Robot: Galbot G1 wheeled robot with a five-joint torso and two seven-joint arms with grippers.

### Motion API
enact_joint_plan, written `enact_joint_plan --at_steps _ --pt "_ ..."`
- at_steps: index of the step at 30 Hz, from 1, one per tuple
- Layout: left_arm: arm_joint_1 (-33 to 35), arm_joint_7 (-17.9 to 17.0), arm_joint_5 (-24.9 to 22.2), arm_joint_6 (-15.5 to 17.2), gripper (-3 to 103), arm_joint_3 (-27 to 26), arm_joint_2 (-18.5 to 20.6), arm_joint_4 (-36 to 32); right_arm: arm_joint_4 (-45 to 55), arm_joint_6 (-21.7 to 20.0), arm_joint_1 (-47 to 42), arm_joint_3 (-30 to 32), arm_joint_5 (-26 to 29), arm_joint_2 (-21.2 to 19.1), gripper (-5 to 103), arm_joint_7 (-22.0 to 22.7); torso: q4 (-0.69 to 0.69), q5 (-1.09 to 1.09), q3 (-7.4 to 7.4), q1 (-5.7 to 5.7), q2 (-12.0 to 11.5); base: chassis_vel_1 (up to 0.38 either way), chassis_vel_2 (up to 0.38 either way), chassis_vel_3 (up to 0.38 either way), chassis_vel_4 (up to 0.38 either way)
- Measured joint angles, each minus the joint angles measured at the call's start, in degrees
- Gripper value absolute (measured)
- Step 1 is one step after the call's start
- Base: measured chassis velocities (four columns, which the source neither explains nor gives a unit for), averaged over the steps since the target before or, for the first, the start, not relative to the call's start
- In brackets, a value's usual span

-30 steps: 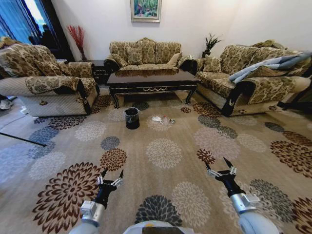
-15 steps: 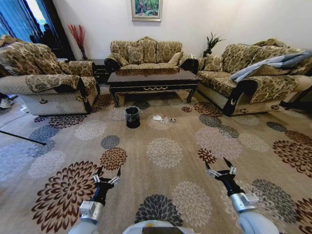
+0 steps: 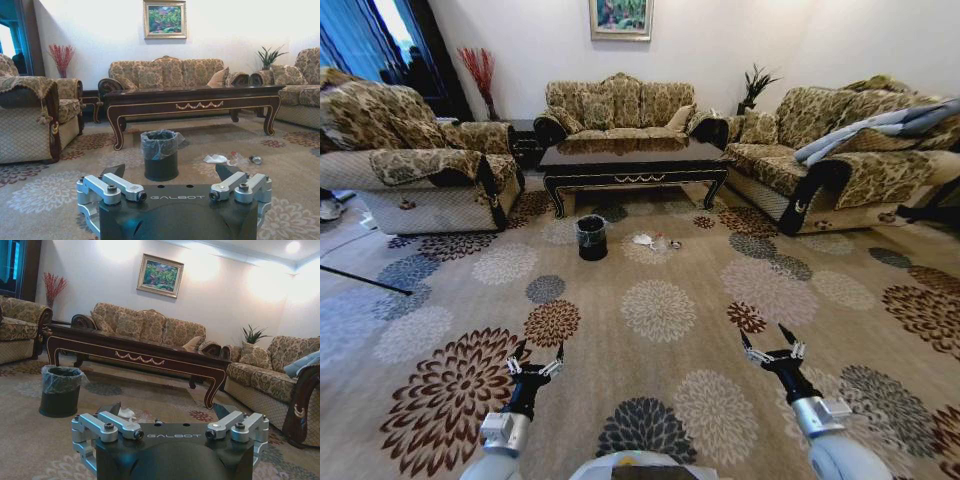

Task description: Move to the front of the table and pick up the trash from the floor, then place it into the trash bin.

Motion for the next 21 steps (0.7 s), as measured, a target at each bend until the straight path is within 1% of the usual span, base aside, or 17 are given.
enact_joint_plan --at_steps 1,6,10,14,16,21 --pt "0.0 0.0 0.0 0.0 100 0.0 0.0 0.0 0.0 0.0 0.0 0.0 0.0 0.0 100 0.0 0.00 0.00 0.00 0.00 0.0 0.000 0.000 0.000 0.000" --pt "0.5 -0.3 -0.4 0.0 100 -0.1 0.0 -0.3 0.1 0.6 -0.6 -0.2 -0.7 -0.2 100 -0.5 0.00 0.00 -1.01 -0.48 -1.5 0.000 0.000 0.000 0.000" --pt "1.6 -0.9 -0.4 -0.3 100 -0.5 0.3 -0.6 0.1 1.0 -0.8 -1.1 -1.5 -0.2 100 -0.7 -0.01 0.00 -1.50 -0.76 -2.3 0.000 0.000 0.000 0.000" --pt "3.3 -0.9 -0.8 -1.0 100 -2.0 1.2 -0.7 -0.1 1.1 -0.4 -1.9 -2.3 -0.2 100 -0.7 0.00 0.00 -2.02 -0.93 -2.9 0.000 0.000 0.000 0.000" --pt "5.0 -0.9 -1.8 -1.7 100 -4.0 2.1 -0.6 -0.3 1.1 0.2 -2.8 -2.8 -0.6 100 -0.7 0.00 0.00 -2.59 -1.14 -3.7 0.000 0.000 0.000 0.000" --pt "7.4 -0.7 -3.0 -2.1 100 -5.5 2.9 -2.2 -0.8 0.7 1.4 -4.0 -3.0 -1.8 100 -0.5 0.00 0.01 -3.23 -1.51 -4.7 0.000 0.000 0.000 0.000"
